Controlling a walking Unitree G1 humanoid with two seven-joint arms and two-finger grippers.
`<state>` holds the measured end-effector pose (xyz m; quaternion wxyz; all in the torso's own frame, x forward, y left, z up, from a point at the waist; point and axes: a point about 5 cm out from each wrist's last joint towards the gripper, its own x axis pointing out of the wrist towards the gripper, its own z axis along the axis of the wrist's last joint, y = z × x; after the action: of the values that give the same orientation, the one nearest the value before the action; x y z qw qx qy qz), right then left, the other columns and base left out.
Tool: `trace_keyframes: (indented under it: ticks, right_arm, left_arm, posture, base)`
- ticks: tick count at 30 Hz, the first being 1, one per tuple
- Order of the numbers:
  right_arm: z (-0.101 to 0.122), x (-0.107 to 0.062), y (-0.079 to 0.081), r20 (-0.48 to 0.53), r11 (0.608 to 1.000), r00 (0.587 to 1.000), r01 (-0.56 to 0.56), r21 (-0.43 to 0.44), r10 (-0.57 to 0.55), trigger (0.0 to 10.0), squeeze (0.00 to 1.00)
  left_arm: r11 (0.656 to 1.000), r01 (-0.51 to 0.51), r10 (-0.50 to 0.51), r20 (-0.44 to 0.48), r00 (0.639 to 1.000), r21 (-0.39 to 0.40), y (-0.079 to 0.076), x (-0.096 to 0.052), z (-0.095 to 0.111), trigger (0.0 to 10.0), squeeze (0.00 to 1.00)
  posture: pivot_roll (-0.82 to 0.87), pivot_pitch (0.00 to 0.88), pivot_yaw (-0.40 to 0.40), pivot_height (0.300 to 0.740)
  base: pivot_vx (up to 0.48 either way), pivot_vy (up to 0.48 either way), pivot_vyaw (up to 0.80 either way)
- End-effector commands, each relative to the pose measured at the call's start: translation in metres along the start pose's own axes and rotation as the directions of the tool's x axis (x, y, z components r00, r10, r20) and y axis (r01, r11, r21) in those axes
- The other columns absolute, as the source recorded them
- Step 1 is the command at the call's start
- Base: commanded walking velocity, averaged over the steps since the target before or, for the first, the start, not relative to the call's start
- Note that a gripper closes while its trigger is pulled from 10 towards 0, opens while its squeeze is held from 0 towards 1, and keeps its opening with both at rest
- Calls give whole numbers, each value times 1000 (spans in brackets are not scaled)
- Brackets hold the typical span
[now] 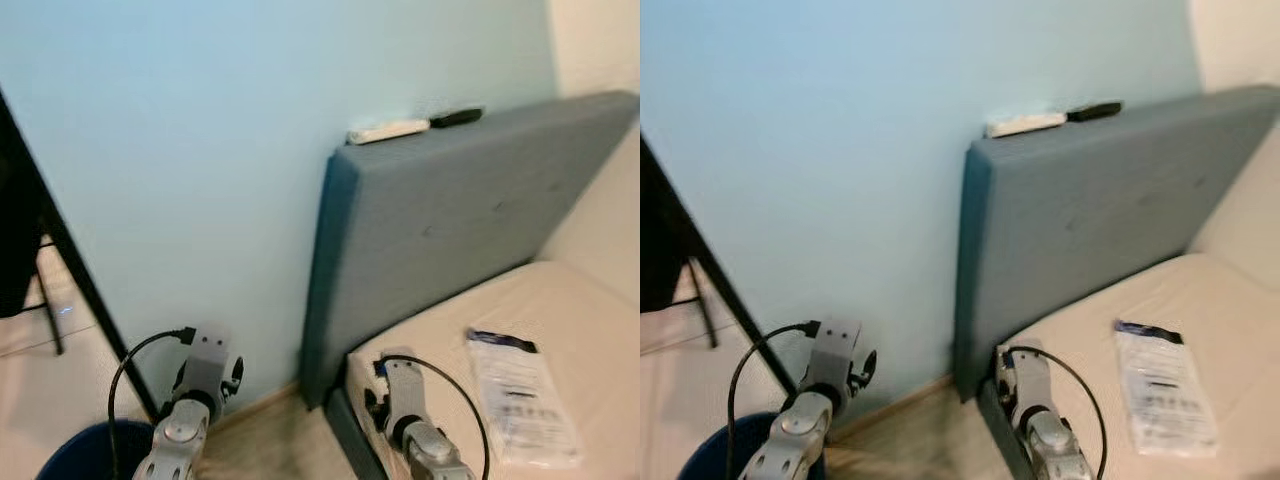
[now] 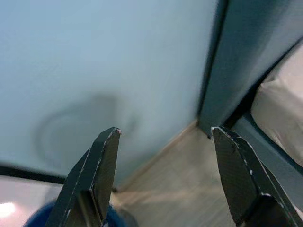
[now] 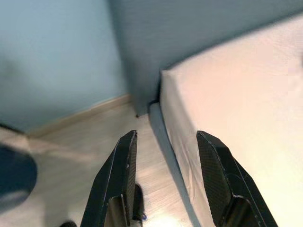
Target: Clean up the room
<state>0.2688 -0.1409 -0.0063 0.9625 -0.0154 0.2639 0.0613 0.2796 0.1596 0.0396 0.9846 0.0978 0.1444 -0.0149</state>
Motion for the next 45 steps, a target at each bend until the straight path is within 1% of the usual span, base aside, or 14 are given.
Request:
trace_keyframes:
  ticks: [1, 3, 8, 9, 13, 14, 18, 24, 26, 30, 45]
  right_arm:
    - [-8, -1, -3, -26, 999, 1000, 18, 27, -17, 10000, 0]
    - [-7, -1, -7, -27, 998, 999, 38, 48, -37, 10000, 0]
    - [-7, -1, -11, -32, 997, 998, 51, 59, -50, 10000, 0]
    - [-7, -2, -14, -29, 995, 997, 70, 68, -68, 10000, 0]
    - [-6, -3, -18, -20, 993, 995, 94, 69, -93, 10000, 0]
    - [-5, -3, -22, -14, 990, 993, 116, 83, -115, 10000, 0]
    - [-5, -2, -24, -14, 987, 992, 127, 97, -126, 10000, 0]
    - [-4, -2, -26, -15, 984, 991, 137, 111, -136, 10000, 0]
    - [-5, -2, -26, -17, 983, 990, 142, 116, -141, 10000, 0]
    - [-7, -3, -26, -21, 982, 990, 143, 122, -141, 10000, 0]
    - [-4, -3, -25, -10, 984, 990, 141, 112, -141, 10000, 0]
  left_arm:
    - [1000, 7, -7, 0, 1000, 20, -2, 3, 1, 10000, 0]
    - [1000, 14, -14, 3, 1000, 24, -2, 5, 3, 10000, 0]
    - [999, 20, -20, 8, 1000, 34, -1, 7, 6, 10000, 0]
    - [999, 15, -16, 17, 1000, 34, 0, 9, 9, 10000, 0]
    - [999, 12, -13, 23, 1000, 38, 1, 11, 10, 10000, 0]
    - [999, 11, -12, 28, 1000, 41, 2, 12, 12, 10000, 0]
    - [999, 9, -11, 33, 999, 42, 2, 14, 13, 10000, 0]
    - [999, 14, -15, 35, 999, 49, 4, 15, 14, 10000, 0]
    - [998, 14, -16, 33, 999, 56, 7, 16, 13, 10000, 0]
    - [998, 13, -15, 33, 999, 59, 8, 16, 13, 10000, 0]
    - [999, -6, 5, 28, 1000, 40, 13, 16, 11, 10000, 0]
  posture:
    - [-21, 120, -28, 740]
    - [-26, 124, -24, 740]
    - [-27, 127, -23, 740]
    - [-25, 129, -24, 740]
    - [-25, 130, -23, 740]
    - [-23, 131, -22, 740]
    - [-22, 133, -20, 740]
    - [-20, 134, -14, 740]
    - [-21, 135, -12, 740]
    - [-21, 135, -12, 740]
    - [-24, 138, -11, 740]
  base:
    - [0, 0, -800]
    - [0, 0, -800]
    - [0, 0, -800]
    - [0, 0, -800]
    - [0, 0, -800]
    - [0, 0, -800]
    - [0, 0, -800]
    - [0, 0, -800]
    - [0, 0, -800]
    - [0, 0, -800]
    - [0, 0, -800]
